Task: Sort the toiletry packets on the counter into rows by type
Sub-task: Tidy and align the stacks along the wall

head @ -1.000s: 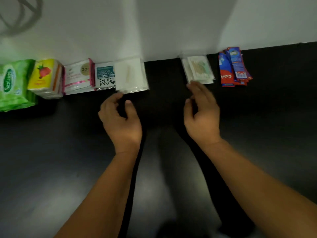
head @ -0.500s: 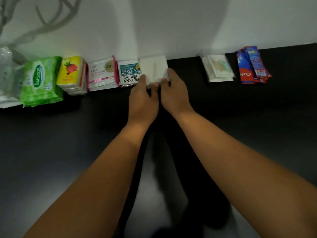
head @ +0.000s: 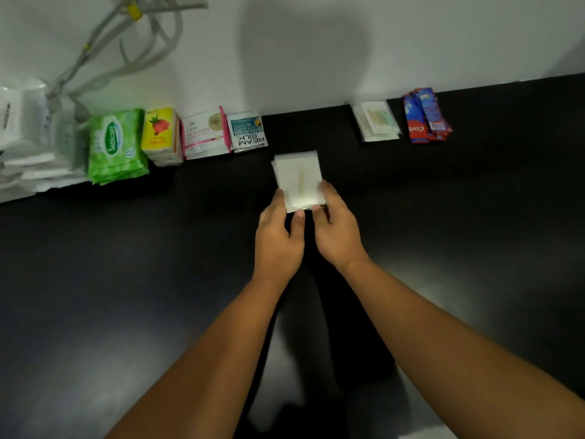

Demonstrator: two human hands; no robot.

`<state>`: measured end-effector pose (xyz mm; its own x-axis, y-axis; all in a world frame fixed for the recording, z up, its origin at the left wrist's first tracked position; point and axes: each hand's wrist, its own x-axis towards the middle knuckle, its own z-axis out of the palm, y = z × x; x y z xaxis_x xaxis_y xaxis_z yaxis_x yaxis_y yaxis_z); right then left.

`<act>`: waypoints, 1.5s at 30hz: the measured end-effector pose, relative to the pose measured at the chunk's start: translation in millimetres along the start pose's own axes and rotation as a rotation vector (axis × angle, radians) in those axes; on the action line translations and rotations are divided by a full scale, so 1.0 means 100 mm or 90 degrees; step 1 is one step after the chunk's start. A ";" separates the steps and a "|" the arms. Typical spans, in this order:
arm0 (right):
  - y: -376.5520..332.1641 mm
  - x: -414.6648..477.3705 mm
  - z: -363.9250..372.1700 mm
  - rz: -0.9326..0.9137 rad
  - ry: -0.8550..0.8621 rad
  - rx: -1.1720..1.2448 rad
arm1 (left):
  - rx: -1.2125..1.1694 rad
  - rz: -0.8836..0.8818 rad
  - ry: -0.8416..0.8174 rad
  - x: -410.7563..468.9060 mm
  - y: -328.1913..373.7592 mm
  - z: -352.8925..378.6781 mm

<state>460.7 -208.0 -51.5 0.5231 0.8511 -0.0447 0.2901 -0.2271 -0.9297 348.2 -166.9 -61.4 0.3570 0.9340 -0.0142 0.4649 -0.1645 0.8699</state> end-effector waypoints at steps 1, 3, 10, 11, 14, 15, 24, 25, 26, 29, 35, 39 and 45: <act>-0.01 -0.09 -0.02 0.005 -0.006 0.002 | -0.004 0.000 -0.005 -0.10 -0.01 -0.02; -0.04 -0.28 -0.06 0.017 -0.019 0.010 | -0.010 -0.005 -0.016 -0.29 -0.01 -0.06; -0.05 -0.85 -0.16 0.083 -0.043 -0.030 | 0.012 -0.015 -0.084 -0.76 0.02 -0.27; -0.04 -0.91 -0.18 0.074 -0.046 -0.041 | 0.024 0.003 -0.102 -0.80 0.03 -0.30; 0.00 -1.03 -0.25 0.035 -0.052 -0.112 | 0.067 0.039 -0.127 -0.81 0.01 -0.39; 0.03 -1.04 -0.27 0.028 -0.049 -0.150 | 0.106 0.038 -0.128 -0.79 -0.01 -0.41; 0.28 -0.81 -0.45 -0.092 -0.088 -0.328 | 0.346 0.153 -0.051 -0.62 -0.11 -0.27; 0.29 -0.77 -0.46 -0.099 -0.090 -0.332 | 0.350 0.164 -0.032 -0.61 -0.09 -0.23; 0.30 -0.74 -0.49 -0.100 -0.091 -0.332 | 0.350 0.172 -0.017 -0.60 -0.08 -0.19; 0.35 -0.61 -0.57 -0.082 -0.092 -0.320 | 0.343 0.173 -0.024 -0.56 -0.01 -0.05; 0.44 -0.16 -0.74 -0.114 -0.100 -0.328 | 0.302 0.195 0.032 -0.30 0.07 0.21; 0.47 0.19 -0.76 -0.114 -0.094 -0.317 | 0.325 0.197 0.043 0.04 0.12 0.34; 0.48 0.73 -0.68 -0.158 -0.011 -0.272 | 0.313 0.214 0.054 0.68 0.11 0.50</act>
<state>567.5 -189.0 -74.0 0.3841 0.9110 0.1502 0.7092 -0.1870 -0.6797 418.0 -121.3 -77.6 0.4930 0.8243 0.2785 0.6657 -0.5635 0.4892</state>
